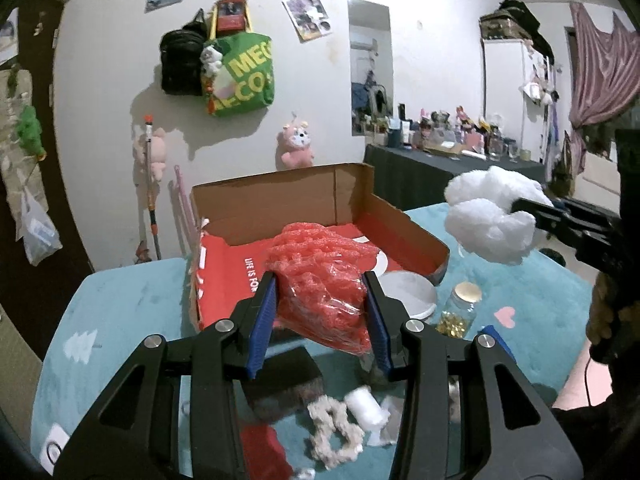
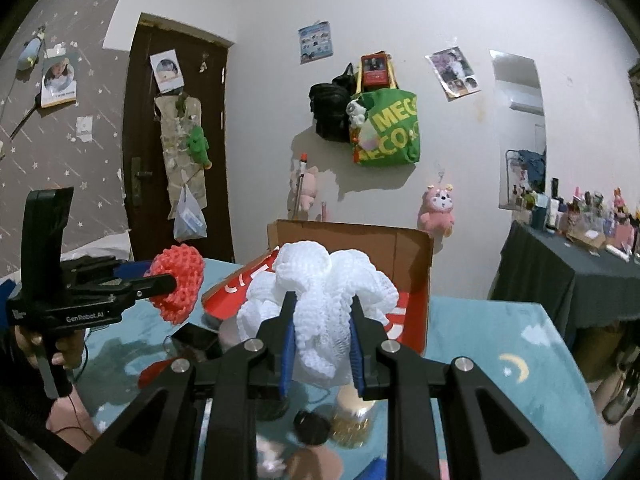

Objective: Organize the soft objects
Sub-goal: 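Carry the red sponge and white puff into the red-lined cardboard box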

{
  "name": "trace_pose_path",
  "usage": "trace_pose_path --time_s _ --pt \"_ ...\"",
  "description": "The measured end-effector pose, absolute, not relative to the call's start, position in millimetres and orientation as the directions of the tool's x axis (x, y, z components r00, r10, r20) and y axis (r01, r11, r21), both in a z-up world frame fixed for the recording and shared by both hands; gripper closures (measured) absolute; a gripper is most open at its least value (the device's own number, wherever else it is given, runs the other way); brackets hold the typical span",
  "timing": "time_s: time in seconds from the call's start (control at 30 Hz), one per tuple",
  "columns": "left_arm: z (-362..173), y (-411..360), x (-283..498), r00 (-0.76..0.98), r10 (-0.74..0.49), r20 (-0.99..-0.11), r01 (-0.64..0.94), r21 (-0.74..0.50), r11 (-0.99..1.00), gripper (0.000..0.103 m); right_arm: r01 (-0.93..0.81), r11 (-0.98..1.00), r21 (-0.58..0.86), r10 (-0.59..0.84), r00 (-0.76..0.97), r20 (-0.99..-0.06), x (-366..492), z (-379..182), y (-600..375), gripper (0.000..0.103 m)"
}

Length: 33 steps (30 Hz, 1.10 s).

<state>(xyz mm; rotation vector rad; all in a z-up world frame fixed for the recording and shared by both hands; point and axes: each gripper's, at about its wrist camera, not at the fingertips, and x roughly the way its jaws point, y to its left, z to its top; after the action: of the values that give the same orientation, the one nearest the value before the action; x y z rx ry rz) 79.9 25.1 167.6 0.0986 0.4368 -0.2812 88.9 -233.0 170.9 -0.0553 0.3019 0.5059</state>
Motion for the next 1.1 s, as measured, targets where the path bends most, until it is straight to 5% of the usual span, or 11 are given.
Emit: trace_pose_path --time_s 0.53,1.1 --pt "171 12 214 0.739 -0.276 -0.615 0.405 0.078 0.911 0.063 -0.580 0.809 -0.090 0.447 0.708 -0.547 234 166 -188 0.079" --pt "100 -2 382 0.571 -0.214 -0.793 0.408 0.048 0.912 0.063 -0.530 0.843 -0.091 0.286 0.585 -0.759 394 105 -139 0.079"
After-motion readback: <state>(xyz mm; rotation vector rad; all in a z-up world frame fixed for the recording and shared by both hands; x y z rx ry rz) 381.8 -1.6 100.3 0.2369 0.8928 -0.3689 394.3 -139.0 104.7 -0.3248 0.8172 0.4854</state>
